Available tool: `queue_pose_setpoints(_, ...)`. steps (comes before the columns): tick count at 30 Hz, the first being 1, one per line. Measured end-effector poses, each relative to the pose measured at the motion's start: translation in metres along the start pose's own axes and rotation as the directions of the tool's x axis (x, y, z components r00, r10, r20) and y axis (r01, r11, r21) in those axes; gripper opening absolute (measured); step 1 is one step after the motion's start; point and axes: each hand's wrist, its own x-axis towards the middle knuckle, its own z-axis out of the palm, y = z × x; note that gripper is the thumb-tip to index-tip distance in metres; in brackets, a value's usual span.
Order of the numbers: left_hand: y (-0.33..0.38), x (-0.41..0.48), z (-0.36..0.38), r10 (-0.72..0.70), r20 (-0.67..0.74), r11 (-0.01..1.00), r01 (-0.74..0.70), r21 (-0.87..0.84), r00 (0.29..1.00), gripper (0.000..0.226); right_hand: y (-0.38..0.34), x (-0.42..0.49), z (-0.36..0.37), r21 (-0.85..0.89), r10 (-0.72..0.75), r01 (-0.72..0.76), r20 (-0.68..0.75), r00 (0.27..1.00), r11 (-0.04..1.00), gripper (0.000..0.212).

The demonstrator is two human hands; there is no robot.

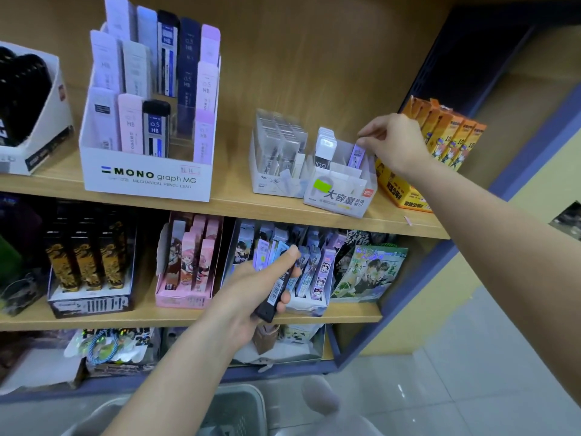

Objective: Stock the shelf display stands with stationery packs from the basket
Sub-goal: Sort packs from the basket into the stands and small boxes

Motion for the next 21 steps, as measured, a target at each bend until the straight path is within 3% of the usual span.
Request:
queue_pose_setpoints(2, 0.000, 0.001, -0.001, -0.015, -0.007, 1.000, 0.015, 0.013, 1.000, 0.055, 0.003, 0.002, 0.004, 0.007, 0.024, -0.024, -0.015, 1.000, 1.000, 0.016)
queue_pose_setpoints(4, 0.000, 0.002, -0.002, -0.042, -0.023, 0.999, 0.042, 0.008, 0.999, 0.036, 0.005, 0.004, 0.007, 0.010, 0.038, -0.037, -0.048, 0.998, 0.999, 0.019)
queue_pose_setpoints(8, 0.002, 0.000, -0.002, -0.037, -0.012, 0.994, 0.035, -0.107, 0.999, 0.012, 0.002, 0.003, 0.009, 0.015, 0.054, -0.053, -0.086, 0.995, 0.998, 0.025)
queue_pose_setpoints(15, 0.003, -0.007, 0.001, 0.074, 0.030, 0.986, -0.069, -0.154, 0.997, 0.014, -0.033, -0.040, 0.005, -0.001, -0.081, 0.084, -0.293, 0.953, 0.996, 0.020)
queue_pose_setpoints(18, 0.004, -0.012, 0.003, 0.140, 0.051, 0.970, -0.126, -0.209, 0.989, 0.016, -0.057, -0.072, 0.004, 0.100, -0.159, 0.179, -0.188, 0.969, 0.979, 0.013)
queue_pose_setpoints(21, 0.006, -0.017, 0.001, 0.193, 0.031, 0.964, -0.184, -0.193, 0.981, 0.018, -0.076, -0.106, 0.008, 0.216, -0.158, 0.148, 0.027, 0.987, 0.965, 0.006)
